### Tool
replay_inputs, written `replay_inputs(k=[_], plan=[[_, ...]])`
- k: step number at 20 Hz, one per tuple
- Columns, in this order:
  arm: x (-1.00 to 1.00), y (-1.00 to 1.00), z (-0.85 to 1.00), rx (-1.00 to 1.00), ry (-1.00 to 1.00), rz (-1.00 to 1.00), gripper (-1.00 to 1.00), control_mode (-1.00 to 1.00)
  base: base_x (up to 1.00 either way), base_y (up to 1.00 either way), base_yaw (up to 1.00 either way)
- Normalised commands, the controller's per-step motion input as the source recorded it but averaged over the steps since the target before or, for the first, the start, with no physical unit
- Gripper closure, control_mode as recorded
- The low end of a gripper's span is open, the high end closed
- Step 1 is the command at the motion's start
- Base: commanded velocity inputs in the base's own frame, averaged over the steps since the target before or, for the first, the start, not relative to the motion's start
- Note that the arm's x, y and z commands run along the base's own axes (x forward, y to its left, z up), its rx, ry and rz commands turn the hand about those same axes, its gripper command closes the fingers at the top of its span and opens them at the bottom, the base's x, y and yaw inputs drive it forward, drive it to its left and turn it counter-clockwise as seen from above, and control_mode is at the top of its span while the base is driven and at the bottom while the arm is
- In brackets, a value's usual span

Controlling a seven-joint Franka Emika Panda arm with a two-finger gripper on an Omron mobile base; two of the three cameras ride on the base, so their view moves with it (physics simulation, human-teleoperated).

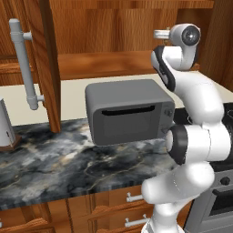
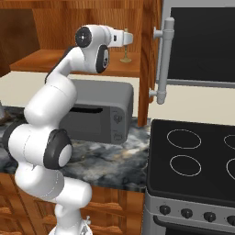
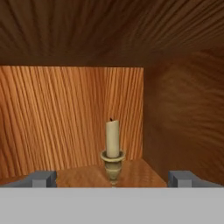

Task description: Get the candle and the beer from the cabinet and move them to the dining counter.

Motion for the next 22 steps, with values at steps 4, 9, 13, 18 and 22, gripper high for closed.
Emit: replay_inputs(k=[4,9,13,18,22], plan=[[0.22,0.00,-0.01,0.00,0.00,0.00,-1.00,-1.00,0.00,0.00,0.00],[0.19,0.00,0.00,0.00,0.00,0.00,-1.00,-1.00,0.00,0.00,0.00],[0.18,-0.06,0.00,0.00,0.00,0.00,-1.00,-1.00,0.00,0.00,0.00],[0.19,-0.02,0.00,0.00,0.00,0.00,-1.00,-1.00,0.00,0.00,0.00],[0.16,-0.04,-0.02,0.00,0.00,0.00,-1.00,-1.00,0.00,0.00,0.00]])
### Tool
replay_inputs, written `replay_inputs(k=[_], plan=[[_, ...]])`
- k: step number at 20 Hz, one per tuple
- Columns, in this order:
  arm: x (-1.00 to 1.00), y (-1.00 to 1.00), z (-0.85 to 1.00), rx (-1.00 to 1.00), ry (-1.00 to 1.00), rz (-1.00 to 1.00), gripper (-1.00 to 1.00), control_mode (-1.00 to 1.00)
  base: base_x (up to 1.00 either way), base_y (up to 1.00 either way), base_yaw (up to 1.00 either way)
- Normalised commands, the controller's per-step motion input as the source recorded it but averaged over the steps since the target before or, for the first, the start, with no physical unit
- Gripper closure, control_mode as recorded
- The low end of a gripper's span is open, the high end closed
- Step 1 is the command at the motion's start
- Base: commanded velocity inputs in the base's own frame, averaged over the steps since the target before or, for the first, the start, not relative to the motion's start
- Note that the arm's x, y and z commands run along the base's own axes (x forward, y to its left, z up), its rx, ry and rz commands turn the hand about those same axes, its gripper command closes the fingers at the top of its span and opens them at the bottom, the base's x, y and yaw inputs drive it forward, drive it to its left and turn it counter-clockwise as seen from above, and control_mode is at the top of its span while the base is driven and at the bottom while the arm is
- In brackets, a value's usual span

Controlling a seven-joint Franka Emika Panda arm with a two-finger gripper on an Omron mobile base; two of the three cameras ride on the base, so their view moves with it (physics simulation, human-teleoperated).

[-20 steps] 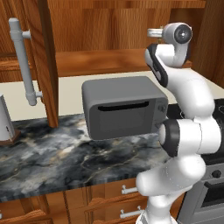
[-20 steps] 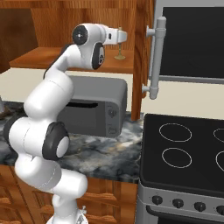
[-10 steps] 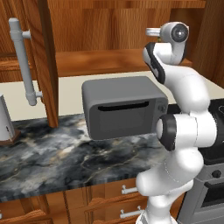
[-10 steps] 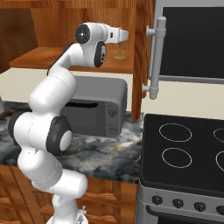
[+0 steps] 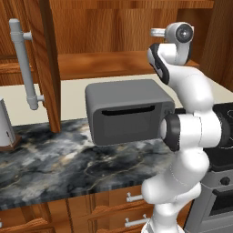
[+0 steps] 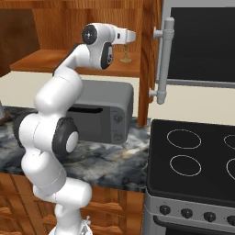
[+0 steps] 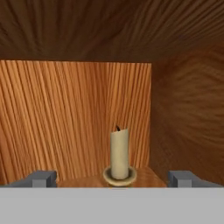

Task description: Get the candle and the beer from the cabinet and move them to the dining counter.

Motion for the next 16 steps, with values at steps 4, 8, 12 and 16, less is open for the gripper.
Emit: replay_inputs(k=[4,8,12,16], plan=[[0.18,-0.09,0.00,0.00,0.00,0.00,-1.00,-1.00,0.00,0.00,0.00],[0.14,-0.08,-0.01,0.00,0.00,0.00,-1.00,-1.00,0.00,0.00,0.00],[0.14,-0.04,-0.03,0.00,0.00,0.00,-1.00,-1.00,0.00,0.00,0.00],[0.11,-0.05,-0.04,0.00,0.00,0.00,-1.00,-1.00,0.00,0.00,0.00]])
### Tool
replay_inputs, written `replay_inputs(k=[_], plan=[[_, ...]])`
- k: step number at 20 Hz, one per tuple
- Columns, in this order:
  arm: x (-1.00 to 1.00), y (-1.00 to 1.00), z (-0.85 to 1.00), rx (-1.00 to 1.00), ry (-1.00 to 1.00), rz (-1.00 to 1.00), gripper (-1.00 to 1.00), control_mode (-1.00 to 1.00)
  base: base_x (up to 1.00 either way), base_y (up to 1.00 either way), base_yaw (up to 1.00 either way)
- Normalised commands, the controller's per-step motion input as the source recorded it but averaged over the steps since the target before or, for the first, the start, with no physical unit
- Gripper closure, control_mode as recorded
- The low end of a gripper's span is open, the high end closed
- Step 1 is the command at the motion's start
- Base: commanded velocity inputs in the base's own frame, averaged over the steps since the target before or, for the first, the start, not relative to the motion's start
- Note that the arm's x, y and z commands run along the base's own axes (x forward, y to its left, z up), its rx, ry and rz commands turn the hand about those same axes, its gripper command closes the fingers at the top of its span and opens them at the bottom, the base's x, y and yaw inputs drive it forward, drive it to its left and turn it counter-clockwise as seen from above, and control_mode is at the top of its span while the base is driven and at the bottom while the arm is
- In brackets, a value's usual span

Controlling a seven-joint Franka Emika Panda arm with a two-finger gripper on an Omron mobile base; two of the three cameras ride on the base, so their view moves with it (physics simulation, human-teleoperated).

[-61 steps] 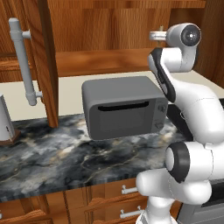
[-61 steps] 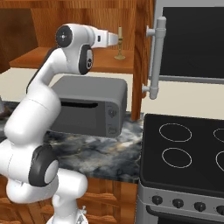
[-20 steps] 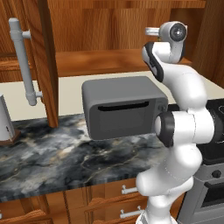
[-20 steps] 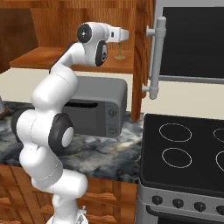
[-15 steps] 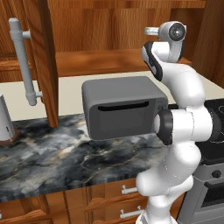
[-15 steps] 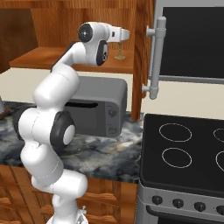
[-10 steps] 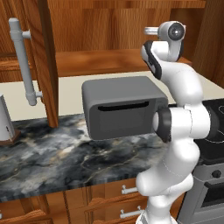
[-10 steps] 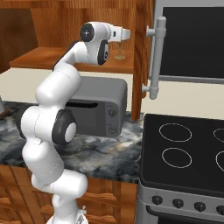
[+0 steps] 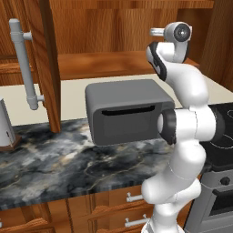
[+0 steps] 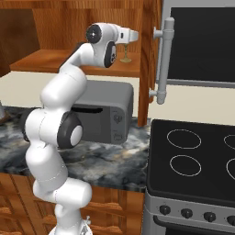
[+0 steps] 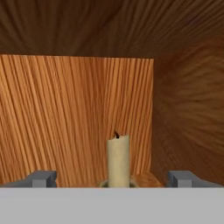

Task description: Get the candle and the beer from the cabinet and move them to the dining counter.

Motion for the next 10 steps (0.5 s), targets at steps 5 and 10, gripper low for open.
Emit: replay_inputs(k=[5,10], plan=[[0.16,-0.04,-0.03,0.00,0.00,0.00,-1.00,-1.00,0.00,0.00,0.00],[0.17,-0.03,-0.06,0.00,0.00,0.00,-1.00,-1.00,0.00,0.00,0.00]])
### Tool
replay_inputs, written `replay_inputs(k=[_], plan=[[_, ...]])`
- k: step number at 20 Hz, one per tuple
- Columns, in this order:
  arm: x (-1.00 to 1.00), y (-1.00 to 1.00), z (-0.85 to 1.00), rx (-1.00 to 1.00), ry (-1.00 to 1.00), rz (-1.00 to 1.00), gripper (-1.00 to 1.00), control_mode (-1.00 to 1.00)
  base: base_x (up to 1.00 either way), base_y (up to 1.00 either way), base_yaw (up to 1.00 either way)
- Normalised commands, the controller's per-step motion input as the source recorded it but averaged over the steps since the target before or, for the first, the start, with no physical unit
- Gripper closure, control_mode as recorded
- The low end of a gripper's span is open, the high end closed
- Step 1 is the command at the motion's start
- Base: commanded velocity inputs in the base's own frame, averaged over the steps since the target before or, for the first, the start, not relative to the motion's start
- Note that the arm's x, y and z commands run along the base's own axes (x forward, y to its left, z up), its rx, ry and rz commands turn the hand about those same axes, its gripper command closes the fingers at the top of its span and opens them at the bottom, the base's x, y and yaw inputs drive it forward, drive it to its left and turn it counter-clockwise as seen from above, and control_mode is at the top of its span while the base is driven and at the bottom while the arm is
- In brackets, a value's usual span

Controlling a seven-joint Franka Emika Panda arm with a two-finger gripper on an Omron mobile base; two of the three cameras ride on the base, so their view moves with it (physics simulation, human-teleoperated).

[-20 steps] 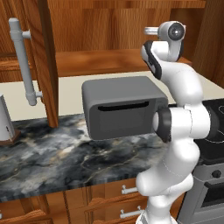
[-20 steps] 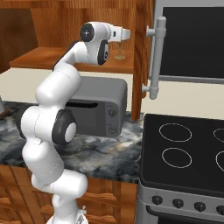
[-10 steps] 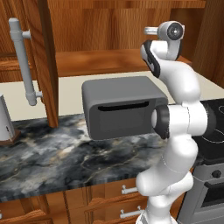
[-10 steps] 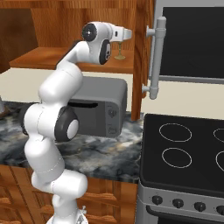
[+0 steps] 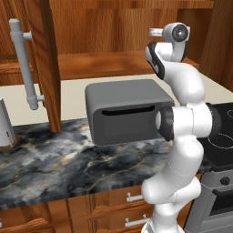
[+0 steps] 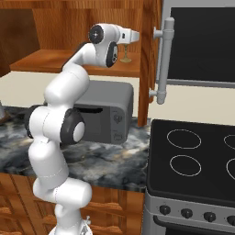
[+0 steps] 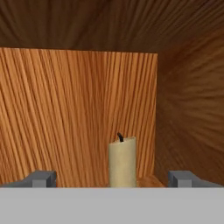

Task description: Get the candle and the beer from the cabinet and move them to the dining counter.

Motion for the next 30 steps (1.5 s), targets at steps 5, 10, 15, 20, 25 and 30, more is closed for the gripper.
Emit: replay_inputs(k=[5,10,15,20,25,30], plan=[[0.15,-0.07,-0.02,0.00,0.00,0.00,-1.00,-1.00,0.00,0.00,0.00],[0.18,-0.06,0.00,0.00,0.00,0.00,-1.00,-1.00,0.00,0.00,0.00],[0.18,-0.03,-0.01,0.00,0.00,0.00,-1.00,-1.00,0.00,0.00,0.00],[0.02,0.00,0.00,0.00,0.00,0.00,-1.00,-1.00,0.00,0.00,0.00],[0.00,0.00,0.00,0.00,0.00,0.00,-1.00,-1.00,0.00,0.00,0.00],[0.00,0.00,0.00,0.00,0.00,0.00,-1.00,-1.00,0.00,0.00,0.00]])
